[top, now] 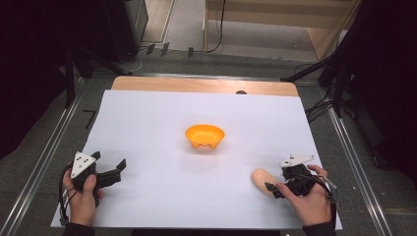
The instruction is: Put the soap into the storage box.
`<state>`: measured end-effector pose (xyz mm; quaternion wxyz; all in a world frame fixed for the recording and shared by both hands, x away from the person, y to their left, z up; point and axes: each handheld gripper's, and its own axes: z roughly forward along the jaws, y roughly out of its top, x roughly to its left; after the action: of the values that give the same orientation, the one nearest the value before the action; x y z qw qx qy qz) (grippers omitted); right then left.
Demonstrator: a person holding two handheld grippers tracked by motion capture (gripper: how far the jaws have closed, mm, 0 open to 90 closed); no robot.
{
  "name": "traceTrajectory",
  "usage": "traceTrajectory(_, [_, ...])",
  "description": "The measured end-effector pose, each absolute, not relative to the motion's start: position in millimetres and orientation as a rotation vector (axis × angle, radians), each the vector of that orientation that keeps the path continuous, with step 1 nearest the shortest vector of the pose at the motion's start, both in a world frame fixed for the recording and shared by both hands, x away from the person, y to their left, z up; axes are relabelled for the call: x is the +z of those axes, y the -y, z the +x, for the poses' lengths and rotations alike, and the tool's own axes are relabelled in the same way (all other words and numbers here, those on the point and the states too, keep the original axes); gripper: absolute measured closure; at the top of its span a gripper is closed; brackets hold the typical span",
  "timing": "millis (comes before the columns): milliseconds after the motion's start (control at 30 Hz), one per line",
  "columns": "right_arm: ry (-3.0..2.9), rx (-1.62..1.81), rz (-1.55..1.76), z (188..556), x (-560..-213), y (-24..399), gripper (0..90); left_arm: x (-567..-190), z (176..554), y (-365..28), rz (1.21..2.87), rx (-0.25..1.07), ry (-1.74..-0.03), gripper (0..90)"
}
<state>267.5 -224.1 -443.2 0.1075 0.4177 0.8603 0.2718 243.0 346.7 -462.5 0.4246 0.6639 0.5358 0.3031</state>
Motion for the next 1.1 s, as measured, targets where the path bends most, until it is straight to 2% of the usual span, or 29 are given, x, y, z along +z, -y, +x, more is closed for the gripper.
traceTrajectory(1100, [-2.593,0.734,1.351,274,-461,202,22.3,-463,242,-345,1.671,0.769,-1.332,3.8])
